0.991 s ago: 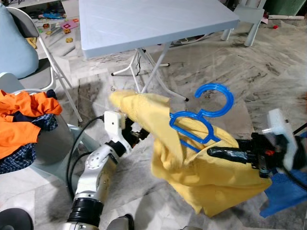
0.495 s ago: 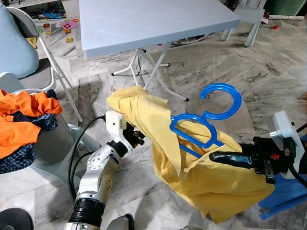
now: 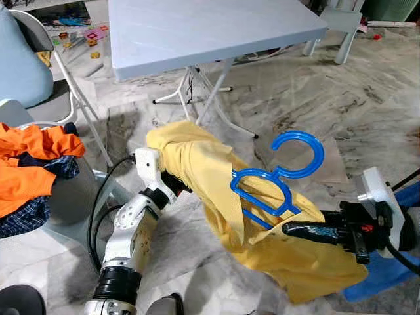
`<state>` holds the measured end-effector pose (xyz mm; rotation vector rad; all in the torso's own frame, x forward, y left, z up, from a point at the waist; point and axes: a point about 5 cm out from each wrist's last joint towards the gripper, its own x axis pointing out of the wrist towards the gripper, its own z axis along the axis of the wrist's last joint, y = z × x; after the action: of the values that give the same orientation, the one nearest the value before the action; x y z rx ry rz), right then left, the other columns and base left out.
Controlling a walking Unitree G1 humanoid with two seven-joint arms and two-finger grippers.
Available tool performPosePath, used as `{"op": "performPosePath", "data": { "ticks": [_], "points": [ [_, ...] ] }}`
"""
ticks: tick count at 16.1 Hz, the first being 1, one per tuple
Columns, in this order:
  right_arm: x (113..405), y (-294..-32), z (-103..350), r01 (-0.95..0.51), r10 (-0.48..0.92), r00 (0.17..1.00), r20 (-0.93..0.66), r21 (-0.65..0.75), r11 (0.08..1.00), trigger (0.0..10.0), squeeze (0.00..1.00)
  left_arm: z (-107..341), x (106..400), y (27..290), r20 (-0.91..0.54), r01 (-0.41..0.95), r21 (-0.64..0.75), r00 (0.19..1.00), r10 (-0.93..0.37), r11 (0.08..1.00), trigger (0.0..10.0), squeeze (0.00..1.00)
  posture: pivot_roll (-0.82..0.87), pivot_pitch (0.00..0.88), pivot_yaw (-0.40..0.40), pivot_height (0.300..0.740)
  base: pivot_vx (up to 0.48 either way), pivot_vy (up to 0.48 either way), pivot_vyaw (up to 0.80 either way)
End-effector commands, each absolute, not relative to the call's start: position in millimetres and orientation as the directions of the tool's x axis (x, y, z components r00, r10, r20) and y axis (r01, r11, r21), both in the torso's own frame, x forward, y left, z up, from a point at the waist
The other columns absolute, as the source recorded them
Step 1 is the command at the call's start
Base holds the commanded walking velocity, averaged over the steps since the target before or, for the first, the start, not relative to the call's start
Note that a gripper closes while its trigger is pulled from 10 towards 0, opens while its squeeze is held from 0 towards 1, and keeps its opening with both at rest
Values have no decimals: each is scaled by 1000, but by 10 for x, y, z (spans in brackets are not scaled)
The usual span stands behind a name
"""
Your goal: Hang hanger
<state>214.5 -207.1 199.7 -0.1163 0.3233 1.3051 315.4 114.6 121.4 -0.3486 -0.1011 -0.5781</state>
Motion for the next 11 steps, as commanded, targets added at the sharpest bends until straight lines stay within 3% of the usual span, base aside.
{"op": "performPosePath", "data": {
  "ticks": [1,3,4,5,11],
  "points": [
    [2115,-1999,2029,-974,936,188,-298,67,217,10000,0,1226,3169,1194,194,531,-298,847,-495,793,0,0,-131,181,14,740,0,0,0],
    [2130,-2017,2012,-971,930,203,-306,64,232,10000,0,1234,3181,1224,195,515,-313,857,-476,798,0,0,-131,181,14,740,0,0,0],
    [2203,-2078,1953,-953,902,276,-332,24,301,10000,0,1230,3203,1279,191,485,-339,875,-445,806,0,0,-126,178,12,740,0,0,0],
    [2229,-2104,1927,-945,892,299,-340,23,326,10000,0,1228,3210,1310,189,469,-352,883,-429,810,0,0,-126,178,12,740,0,0,0],
    [2193,-2295,1649,-929,831,313,-461,33,369,10000,0,1223,3291,1621,156,313,-397,949,-273,863,0,0,-121,174,8,740,0,0,0]
  ]
}}
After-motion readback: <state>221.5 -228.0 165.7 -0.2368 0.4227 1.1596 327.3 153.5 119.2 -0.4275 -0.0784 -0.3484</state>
